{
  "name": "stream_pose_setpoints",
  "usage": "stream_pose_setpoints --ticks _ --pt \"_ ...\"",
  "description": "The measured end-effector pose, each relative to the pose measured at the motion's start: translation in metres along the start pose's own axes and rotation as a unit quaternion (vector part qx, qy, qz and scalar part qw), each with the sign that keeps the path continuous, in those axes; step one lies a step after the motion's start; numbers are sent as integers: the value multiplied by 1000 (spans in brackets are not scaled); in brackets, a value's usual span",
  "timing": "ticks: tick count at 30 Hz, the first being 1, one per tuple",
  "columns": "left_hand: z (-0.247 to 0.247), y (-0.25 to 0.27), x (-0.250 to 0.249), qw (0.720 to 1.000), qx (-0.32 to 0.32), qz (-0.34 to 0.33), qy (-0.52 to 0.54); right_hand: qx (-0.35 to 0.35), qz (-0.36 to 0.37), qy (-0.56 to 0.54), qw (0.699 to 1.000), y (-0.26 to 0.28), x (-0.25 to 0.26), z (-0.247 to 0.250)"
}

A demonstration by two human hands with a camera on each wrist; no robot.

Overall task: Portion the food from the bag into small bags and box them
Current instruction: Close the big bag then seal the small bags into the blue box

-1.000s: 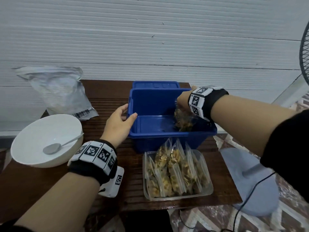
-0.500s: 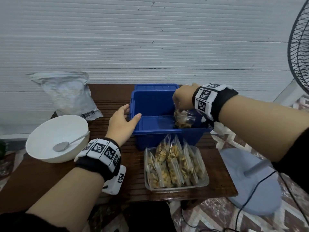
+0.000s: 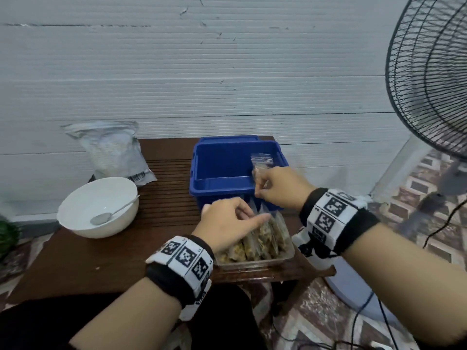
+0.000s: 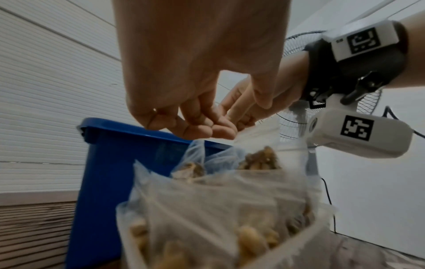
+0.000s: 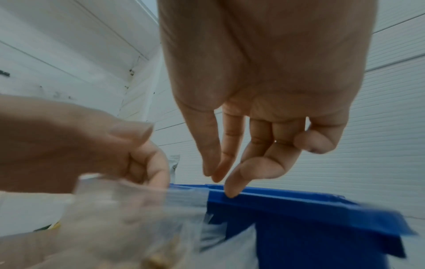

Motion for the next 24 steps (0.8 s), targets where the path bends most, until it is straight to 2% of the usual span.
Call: stream_pose_setpoints --ticks 2,5,9,12,17,24 --pt "-12 3 -1 999 21 16 -42 -27 -7 -35 999 9 -6 -5" --pt "-15 6 -7 998 14 11 -63 -59 -13 -80 995 18 -12 -9" --pt "-4 7 -9 1000 -4 0 -20 -73 -17 -143 987 24 -20 -14" --pt "9 6 -15 999 -20 -29 -3 -71 10 -202 977 27 -15 -16" --pt "33 3 -18 996 -45 -59 41 -100 36 -305 946 32 -5 -10" --pt "46 -1 -7 990 -76 -69 98 -130 19 -338 932 34 -4 -7"
Point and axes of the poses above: each hand's wrist, its own y-axis away from the middle knuckle, its own z-axis out of the back of the hand, x = y × z, the point moved 8 cm from there along -y, towards the middle knuckle, and after that the axes turned 3 degrees about y, right-handed, at the moved point
